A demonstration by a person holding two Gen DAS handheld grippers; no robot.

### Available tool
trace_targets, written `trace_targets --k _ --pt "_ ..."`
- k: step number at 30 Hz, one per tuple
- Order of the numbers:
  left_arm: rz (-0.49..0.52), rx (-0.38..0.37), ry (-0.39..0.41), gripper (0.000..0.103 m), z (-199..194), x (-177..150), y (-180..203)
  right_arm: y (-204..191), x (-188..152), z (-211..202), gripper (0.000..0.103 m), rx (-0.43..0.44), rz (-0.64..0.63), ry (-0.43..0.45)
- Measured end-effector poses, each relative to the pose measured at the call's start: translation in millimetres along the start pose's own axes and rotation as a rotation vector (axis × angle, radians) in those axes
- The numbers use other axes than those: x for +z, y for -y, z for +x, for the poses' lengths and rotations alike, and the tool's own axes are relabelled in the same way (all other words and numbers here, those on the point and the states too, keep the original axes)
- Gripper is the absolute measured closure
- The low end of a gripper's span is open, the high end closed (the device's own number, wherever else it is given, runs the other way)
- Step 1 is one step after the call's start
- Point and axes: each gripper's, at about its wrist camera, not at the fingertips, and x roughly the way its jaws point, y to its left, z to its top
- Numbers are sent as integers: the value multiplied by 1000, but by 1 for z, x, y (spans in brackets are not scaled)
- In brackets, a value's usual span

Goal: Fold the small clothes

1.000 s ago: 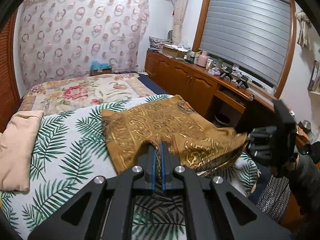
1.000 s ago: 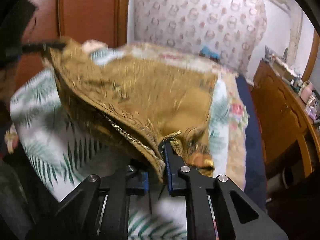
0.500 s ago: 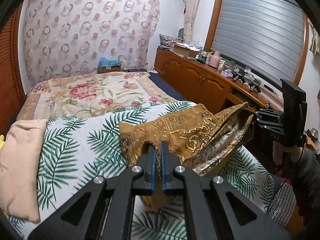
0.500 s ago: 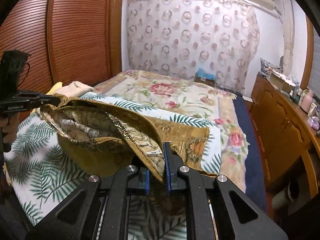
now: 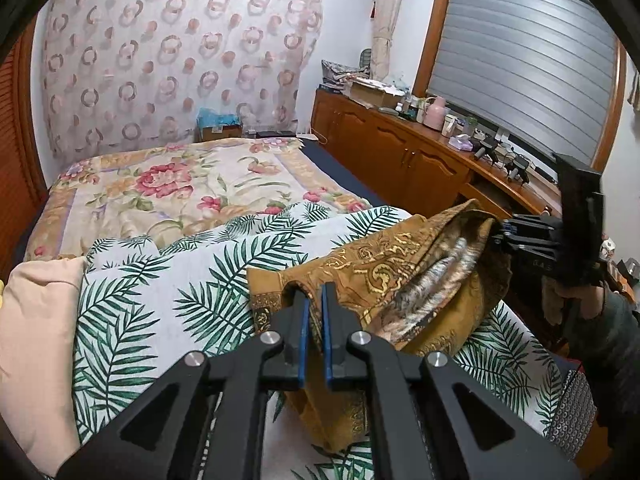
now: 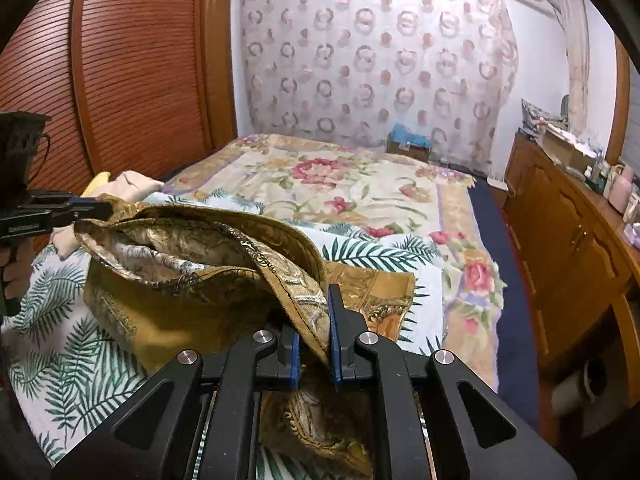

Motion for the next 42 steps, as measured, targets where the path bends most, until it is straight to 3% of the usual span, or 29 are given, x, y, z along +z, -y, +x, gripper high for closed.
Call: trace_targets --k 5,11,15,19,24,30,36,42 --pt "33 22 -9 86 -5 -6 0 3 5 34 94 -32 -2 -75" --pt "35 47 -45 81 -5 -14 -14 10 11 60 92 -70 4 -118" --pt "36 70 -98 81 20 -14 -21 19 20 53 54 -123 55 -89" --pt "41 73 -129 80 46 -6 -26 26 21 31 37 -144 86 -52" --pt "46 98 -158 80 72 0 -33 31 8 21 33 -153 105 -92" --pt "24 114 -212 79 100 -4 -46 47 -16 48 33 -130 157 -195" --pt "20 118 -253 77 114 -7 -52 71 -28 75 33 -28 265 -237" --pt "-24 75 -258 77 121 -7 -62 72 -24 85 33 54 258 -231"
